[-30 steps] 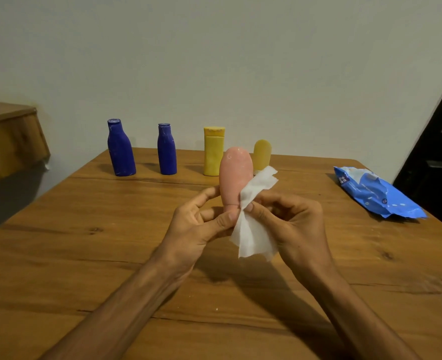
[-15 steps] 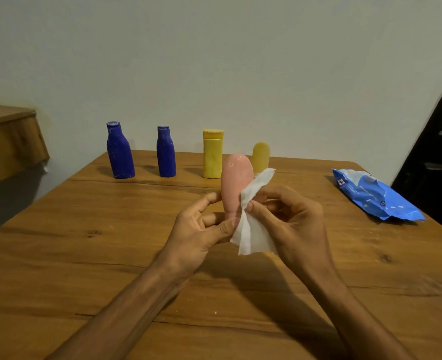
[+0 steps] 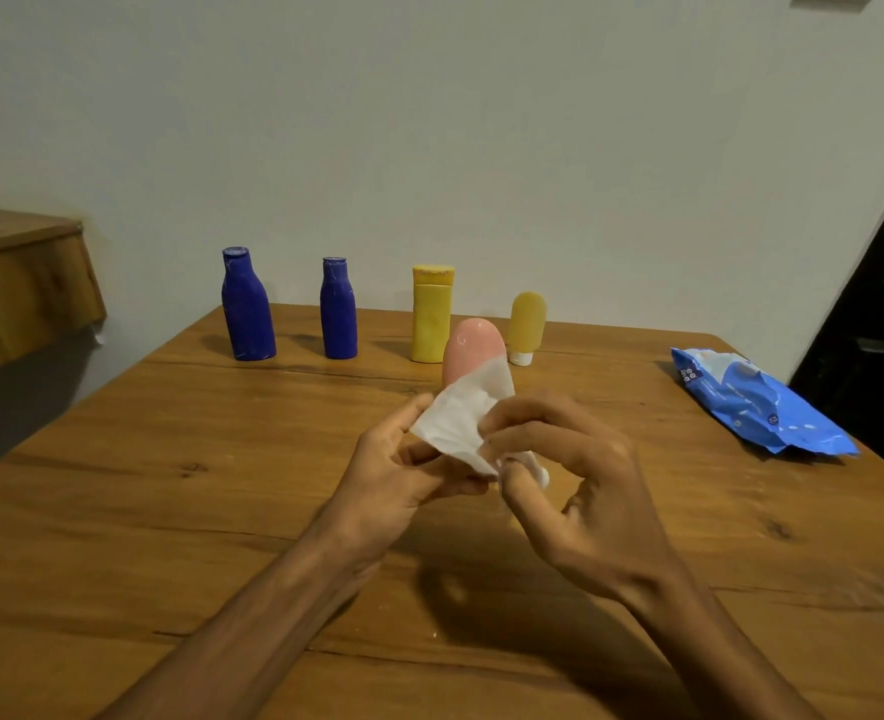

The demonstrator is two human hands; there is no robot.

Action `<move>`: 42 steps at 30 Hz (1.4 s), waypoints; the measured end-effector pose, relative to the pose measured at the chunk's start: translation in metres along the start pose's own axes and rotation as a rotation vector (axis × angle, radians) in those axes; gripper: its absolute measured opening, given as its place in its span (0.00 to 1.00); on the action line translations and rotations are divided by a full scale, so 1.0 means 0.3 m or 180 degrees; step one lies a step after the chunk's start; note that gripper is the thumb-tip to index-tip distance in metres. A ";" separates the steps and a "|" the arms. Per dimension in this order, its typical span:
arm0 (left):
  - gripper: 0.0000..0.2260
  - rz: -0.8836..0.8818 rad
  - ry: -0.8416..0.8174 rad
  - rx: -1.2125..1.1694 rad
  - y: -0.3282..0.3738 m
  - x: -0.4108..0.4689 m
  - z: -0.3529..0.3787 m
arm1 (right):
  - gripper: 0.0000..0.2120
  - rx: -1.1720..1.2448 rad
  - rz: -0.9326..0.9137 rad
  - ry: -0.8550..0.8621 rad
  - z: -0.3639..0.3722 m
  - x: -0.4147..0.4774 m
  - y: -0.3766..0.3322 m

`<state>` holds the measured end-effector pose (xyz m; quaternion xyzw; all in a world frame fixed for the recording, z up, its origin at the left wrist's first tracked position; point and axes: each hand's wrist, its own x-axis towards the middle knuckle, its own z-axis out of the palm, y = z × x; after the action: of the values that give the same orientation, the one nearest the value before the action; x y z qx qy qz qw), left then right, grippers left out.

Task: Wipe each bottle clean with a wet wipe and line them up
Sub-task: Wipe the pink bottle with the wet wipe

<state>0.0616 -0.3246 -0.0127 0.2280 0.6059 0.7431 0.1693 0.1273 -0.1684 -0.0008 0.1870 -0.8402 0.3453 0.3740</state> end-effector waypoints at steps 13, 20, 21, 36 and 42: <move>0.26 0.0146 -0.0054 0.0056 -0.005 -0.004 0.022 | 0.08 -0.0302 0.0906 0.0268 -0.003 0.010 -0.025; 0.22 0.0232 0.0059 0.0313 -0.003 -0.007 0.009 | 0.17 -0.0808 -0.0478 -0.0320 -0.017 -0.002 0.015; 0.23 0.0227 0.0055 0.0336 -0.003 -0.006 0.008 | 0.17 -0.0766 -0.0512 -0.0385 -0.023 -0.001 0.017; 0.32 0.0054 -0.0064 -0.0013 0.009 -0.011 0.025 | 0.11 -0.0460 0.0064 0.0340 0.001 0.004 0.016; 0.25 0.0233 -0.0074 0.0201 0.009 -0.016 0.022 | 0.13 -0.0540 -0.0047 0.0163 0.006 0.005 0.015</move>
<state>0.0693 -0.3222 -0.0097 0.2639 0.6183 0.7266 0.1418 0.1227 -0.1667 -0.0026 0.1520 -0.8552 0.2748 0.4124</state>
